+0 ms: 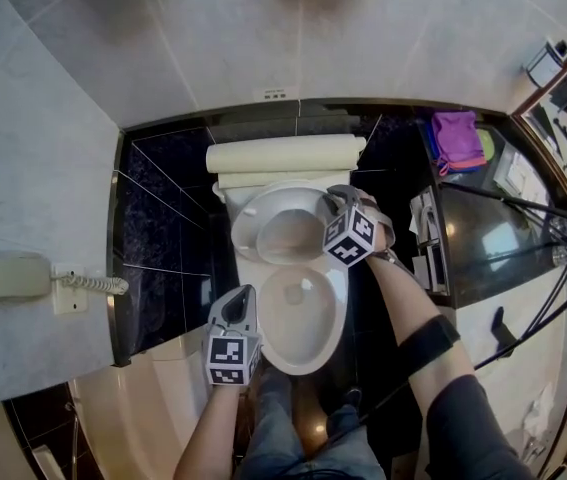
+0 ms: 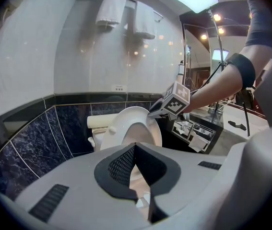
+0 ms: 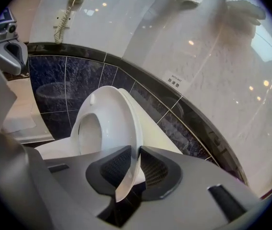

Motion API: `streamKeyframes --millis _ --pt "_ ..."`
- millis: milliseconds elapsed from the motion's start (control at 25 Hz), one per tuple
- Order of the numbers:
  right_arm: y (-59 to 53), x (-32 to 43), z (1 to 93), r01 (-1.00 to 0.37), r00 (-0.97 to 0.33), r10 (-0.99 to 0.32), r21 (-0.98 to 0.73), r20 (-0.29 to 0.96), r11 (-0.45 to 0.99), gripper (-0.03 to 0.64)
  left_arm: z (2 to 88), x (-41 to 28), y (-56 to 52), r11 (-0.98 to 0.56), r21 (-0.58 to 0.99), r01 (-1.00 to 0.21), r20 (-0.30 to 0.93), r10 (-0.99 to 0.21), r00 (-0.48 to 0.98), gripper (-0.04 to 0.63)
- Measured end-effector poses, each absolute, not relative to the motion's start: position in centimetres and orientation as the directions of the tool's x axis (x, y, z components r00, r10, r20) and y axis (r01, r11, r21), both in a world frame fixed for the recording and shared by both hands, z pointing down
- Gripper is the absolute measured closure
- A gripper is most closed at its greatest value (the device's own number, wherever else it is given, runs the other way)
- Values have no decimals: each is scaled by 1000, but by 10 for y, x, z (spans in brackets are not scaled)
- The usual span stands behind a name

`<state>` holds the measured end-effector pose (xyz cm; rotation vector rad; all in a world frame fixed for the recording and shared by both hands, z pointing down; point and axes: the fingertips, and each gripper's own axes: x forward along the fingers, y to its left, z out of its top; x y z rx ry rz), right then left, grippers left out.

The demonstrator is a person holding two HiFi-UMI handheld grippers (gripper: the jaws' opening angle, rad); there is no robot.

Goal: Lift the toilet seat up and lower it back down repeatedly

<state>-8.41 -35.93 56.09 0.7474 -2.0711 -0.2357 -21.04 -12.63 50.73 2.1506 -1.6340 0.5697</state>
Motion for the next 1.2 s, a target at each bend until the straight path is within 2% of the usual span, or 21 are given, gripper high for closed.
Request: streamKeyframes --millis 480,1200 --pt "-342 -82 557 -414 -429 -576 416 696 810 554 545 -205 -110 -223 86 -971 565 -792 232 597" --pt "-232 -55 545 -375 -485 -604 474 632 797 557 585 -161 -93 -194 143 -971 610 -755 241 597"
